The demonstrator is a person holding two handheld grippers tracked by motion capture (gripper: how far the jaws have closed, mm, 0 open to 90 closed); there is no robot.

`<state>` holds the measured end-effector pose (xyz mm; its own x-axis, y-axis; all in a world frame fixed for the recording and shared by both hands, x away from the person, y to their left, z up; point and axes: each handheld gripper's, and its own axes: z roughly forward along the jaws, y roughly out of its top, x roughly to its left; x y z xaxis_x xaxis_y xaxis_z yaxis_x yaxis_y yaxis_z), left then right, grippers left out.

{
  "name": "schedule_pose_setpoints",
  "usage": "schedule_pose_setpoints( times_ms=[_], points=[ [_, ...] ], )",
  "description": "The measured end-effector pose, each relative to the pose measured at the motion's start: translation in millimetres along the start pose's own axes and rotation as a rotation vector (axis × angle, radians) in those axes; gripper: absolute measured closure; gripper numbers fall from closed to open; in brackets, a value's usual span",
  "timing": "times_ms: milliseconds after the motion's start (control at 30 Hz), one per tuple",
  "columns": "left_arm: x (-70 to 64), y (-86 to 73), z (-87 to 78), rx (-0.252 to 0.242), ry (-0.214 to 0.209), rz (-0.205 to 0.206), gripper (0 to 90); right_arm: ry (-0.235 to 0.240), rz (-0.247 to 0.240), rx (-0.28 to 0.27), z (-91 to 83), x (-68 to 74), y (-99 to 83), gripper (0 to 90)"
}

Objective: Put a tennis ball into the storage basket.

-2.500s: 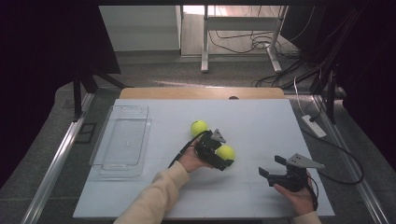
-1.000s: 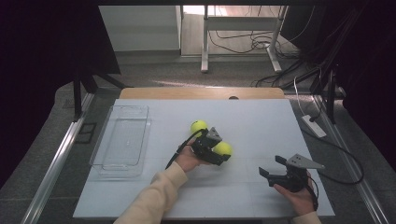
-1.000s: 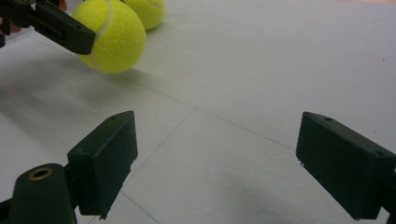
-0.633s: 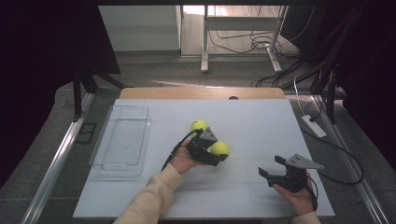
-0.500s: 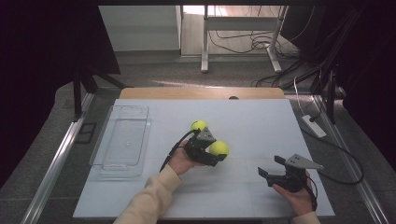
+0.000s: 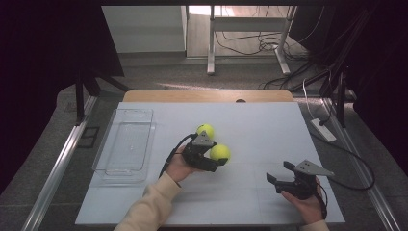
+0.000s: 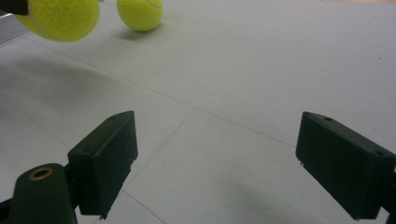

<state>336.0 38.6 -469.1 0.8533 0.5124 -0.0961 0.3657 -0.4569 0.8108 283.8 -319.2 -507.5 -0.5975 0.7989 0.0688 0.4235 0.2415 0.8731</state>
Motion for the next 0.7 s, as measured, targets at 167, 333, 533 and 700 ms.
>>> schedule_pose_setpoints(
  times_ms=[167, 333, 533, 700],
  points=[
    [1.8, -1.4, -4.9, -0.008, 0.004, 0.000, 27.7, -0.005, 0.004, 0.002, -0.4, 0.2, -0.9, 13.1],
    [4.9, -3.6, -7.5, -0.013, 0.003, -0.002, 27.7, -0.006, 0.004, 0.006, 0.7, 1.4, -0.8, 13.4],
    [6.4, -3.6, -12.1, -0.027, 0.002, -0.003, 27.7, -0.010, 0.005, 0.007, 0.0, 2.4, -1.2, 13.4],
    [8.1, -4.4, -15.3, -0.036, 0.007, -0.003, 27.7, -0.011, 0.007, 0.010, -0.8, 2.0, -2.0, 13.3]
  ],
)
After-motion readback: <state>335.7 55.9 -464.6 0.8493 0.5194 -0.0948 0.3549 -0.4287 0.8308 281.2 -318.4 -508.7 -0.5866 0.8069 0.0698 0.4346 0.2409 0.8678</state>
